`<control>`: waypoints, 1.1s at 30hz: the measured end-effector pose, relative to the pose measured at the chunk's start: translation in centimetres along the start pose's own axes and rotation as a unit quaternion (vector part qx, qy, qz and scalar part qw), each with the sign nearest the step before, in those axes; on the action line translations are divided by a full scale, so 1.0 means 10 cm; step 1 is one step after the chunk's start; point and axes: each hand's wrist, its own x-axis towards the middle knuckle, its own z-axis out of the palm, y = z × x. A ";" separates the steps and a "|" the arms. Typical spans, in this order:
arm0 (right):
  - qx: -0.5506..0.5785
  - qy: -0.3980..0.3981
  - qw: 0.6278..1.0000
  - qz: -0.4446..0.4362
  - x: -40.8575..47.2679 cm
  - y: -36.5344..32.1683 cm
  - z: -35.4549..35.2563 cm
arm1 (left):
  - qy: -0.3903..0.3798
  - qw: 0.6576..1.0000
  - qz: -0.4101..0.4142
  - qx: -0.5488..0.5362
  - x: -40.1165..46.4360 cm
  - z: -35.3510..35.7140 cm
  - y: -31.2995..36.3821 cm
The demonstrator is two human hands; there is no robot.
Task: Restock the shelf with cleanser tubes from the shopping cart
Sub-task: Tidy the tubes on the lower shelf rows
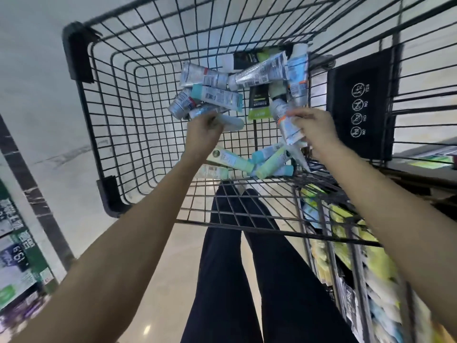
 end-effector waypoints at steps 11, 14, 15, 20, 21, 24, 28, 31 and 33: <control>0.190 -0.137 0.970 -0.064 -1.47 -0.82 -0.30 | 0.009 0.950 -0.061 -0.306 -1.09 -0.97 1.29; 0.204 -0.148 0.964 -0.090 -1.94 -1.05 -0.44 | 0.014 0.940 -0.058 -0.335 -1.47 -1.18 1.66; 0.201 -0.143 0.963 -0.103 -2.10 -1.13 -0.49 | 0.021 0.938 -0.058 -0.341 -1.59 -1.24 1.77; 0.194 -0.070 0.961 -0.185 -2.87 -1.44 -0.74 | 0.048 0.921 -0.034 -0.384 -2.16 -1.47 2.26; 0.198 -0.061 0.959 -0.192 -3.02 -1.48 -0.79 | 0.044 0.923 -0.024 -0.381 -2.25 -1.50 2.35; 0.217 -0.015 0.953 -0.210 -3.37 -1.54 -0.92 | 0.031 0.942 0.015 -0.335 -2.46 -1.55 2.54; 0.251 0.037 0.945 -0.204 -3.73 -1.51 -0.97 | -0.032 0.949 0.036 -0.312 -2.57 -1.62 2.70; 0.314 0.039 0.929 -0.194 -4.02 -1.44 -0.93 | -0.126 0.934 0.013 -0.335 -2.70 -1.66 2.81; 0.369 0.049 0.908 -0.192 -4.20 -1.41 -0.86 | -0.188 0.923 0.028 -0.335 -2.78 -1.68 2.84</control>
